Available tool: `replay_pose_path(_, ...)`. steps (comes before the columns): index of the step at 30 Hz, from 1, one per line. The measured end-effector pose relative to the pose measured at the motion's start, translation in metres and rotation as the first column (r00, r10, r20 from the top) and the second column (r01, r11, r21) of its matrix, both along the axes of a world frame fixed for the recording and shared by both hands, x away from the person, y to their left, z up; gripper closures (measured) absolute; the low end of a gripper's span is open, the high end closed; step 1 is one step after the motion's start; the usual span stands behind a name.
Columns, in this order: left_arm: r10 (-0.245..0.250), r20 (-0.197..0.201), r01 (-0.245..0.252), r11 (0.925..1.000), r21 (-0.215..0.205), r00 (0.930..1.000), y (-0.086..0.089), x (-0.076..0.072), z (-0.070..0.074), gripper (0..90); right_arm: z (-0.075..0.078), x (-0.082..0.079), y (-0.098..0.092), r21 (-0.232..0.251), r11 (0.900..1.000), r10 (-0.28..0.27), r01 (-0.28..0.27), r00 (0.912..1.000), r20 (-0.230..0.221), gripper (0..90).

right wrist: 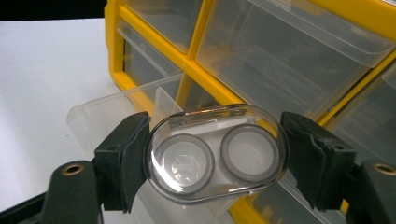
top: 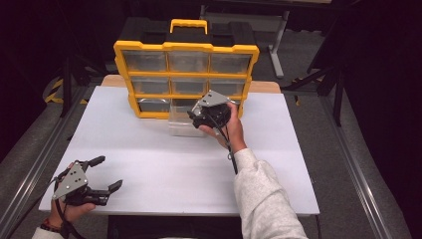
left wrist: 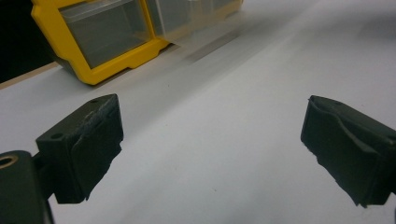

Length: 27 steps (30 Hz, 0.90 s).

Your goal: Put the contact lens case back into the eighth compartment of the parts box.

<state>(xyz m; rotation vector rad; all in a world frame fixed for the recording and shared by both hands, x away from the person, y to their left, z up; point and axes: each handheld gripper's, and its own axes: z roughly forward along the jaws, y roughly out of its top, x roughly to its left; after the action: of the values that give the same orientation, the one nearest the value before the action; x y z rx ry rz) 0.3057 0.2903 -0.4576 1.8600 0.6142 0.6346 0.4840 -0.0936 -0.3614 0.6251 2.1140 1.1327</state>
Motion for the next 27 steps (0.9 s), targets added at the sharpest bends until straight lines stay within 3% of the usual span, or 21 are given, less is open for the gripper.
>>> replay_pose_path(7, 0.000, 0.006, 0.000, 1.0000, 0.002, 1.0000, 0.000, -0.001, 0.001, 6.8, -0.005, 0.006, 0.002, 0.035, 0.998, -0.053, 0.053, 0.9986, -0.005, 27.4)
replay_pose_path(27, 0.007, 0.014, -0.006, 1.0000, -0.004, 0.9999, 0.001, -0.001, 0.003, 6.6, -0.021, 0.016, 0.005, 0.041, 0.993, -0.111, 0.113, 0.9925, -0.052, 27.3)
